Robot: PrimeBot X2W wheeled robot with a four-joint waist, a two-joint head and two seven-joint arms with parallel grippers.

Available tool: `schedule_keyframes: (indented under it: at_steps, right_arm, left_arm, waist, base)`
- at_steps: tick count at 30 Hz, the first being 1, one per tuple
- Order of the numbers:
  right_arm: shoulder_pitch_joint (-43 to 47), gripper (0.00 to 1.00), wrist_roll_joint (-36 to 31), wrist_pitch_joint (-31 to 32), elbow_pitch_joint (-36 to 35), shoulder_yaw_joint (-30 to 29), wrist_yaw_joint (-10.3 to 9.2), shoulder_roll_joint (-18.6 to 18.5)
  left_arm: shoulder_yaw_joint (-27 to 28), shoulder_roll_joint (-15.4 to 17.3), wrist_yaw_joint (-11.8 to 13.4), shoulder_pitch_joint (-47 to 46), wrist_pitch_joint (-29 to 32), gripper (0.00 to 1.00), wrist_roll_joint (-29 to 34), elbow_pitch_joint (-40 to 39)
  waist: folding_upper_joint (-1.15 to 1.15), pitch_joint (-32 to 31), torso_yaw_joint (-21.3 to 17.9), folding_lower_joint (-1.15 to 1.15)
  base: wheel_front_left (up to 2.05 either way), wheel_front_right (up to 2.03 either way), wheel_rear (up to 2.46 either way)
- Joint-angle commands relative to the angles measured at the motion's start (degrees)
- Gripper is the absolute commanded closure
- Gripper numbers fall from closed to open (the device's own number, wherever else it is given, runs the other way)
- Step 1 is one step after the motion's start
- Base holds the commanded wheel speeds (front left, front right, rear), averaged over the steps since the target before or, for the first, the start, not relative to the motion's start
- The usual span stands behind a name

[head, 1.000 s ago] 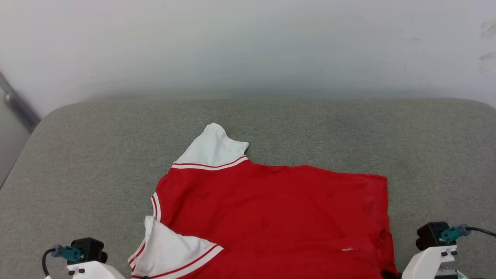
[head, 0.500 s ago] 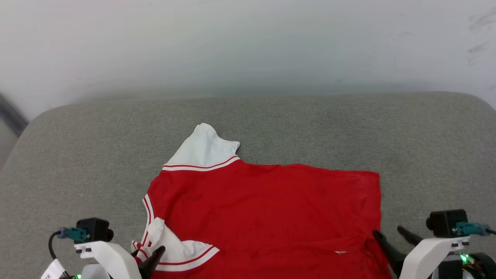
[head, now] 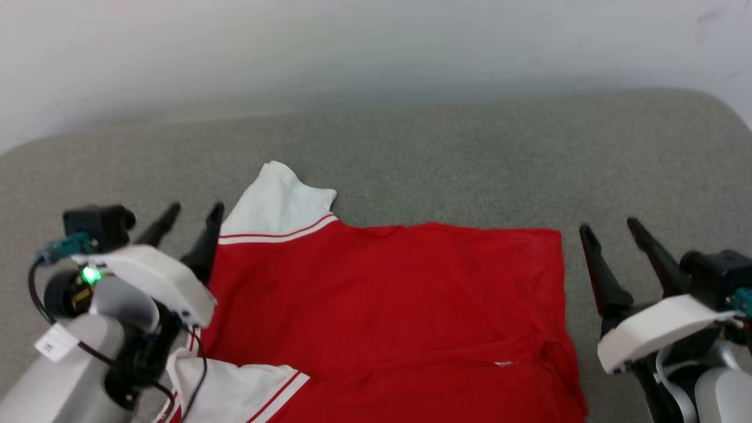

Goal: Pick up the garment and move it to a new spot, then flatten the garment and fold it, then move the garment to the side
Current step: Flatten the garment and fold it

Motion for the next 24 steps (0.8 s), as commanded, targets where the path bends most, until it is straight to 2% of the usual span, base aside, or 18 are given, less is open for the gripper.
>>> schedule_keyframes:
  at_steps: [1,5,9,11,17,22,24]
  right_arm:
    - [-2.31,0.0,-0.95,-0.7,-1.65,0.22,-0.02,0.91]
    - [-4.98,0.0,-2.68,-1.34,-4.98,0.55,-0.02,2.25]
    - [-6.55,0.0,-3.51,-1.46,-7.06,0.78,-0.02,3.08]
    - [-7.3,0.0,-4.0,-1.39,-7.84,0.85,-0.02,3.46]
    - [-8.45,0.0,-3.43,-1.48,-7.72,1.63,-0.02,4.36]
    - [-7.63,0.0,-2.55,-2.15,-6.51,1.49,-0.02,4.61]
    - [-7.28,0.0,-1.46,-2.6,-6.14,1.61,-0.02,4.63]
  left_arm:
    - [0.54,-0.13,0.06,-2.76,-1.44,0.0,1.43,0.16]
    - [0.98,0.36,-0.49,-9.11,-2.54,0.0,4.17,0.7]
    - [1.45,1.21,-1.65,-13.98,-0.88,0.0,4.53,2.43]
    - [1.56,1.84,-3.15,-17.37,1.16,0.0,3.8,3.99]
    - [1.18,5.16,-7.92,-26.19,12.64,0.0,-0.08,10.48]
    - [-0.93,8.27,-10.54,-31.55,25.73,0.0,-2.65,15.6]
    - [-1.79,9.42,-10.78,-33.06,30.4,0.0,-3.32,16.92]
  waist:
    - [0.0,5.41,-2.22,0.0]
    - [0.0,11.02,-4.06,0.0]
    - [0.0,14.31,-5.57,0.0]
    - [0.0,15.92,-6.69,0.0]
    - [0.0,18.98,-10.12,0.0]
    - [0.0,20.42,-12.15,0.0]
    - [0.0,20.97,-12.69,0.0]
  base:
    - [0.0,0.0,0.0]
    - [0.0,0.0,0.0]
    - [0.0,0.0,0.0]
    - [0.0,0.0,0.0]
    - [0.0,0.0,0.0]
    - [0.0,0.0,0.0]
    - [0.0,0.0,0.0]
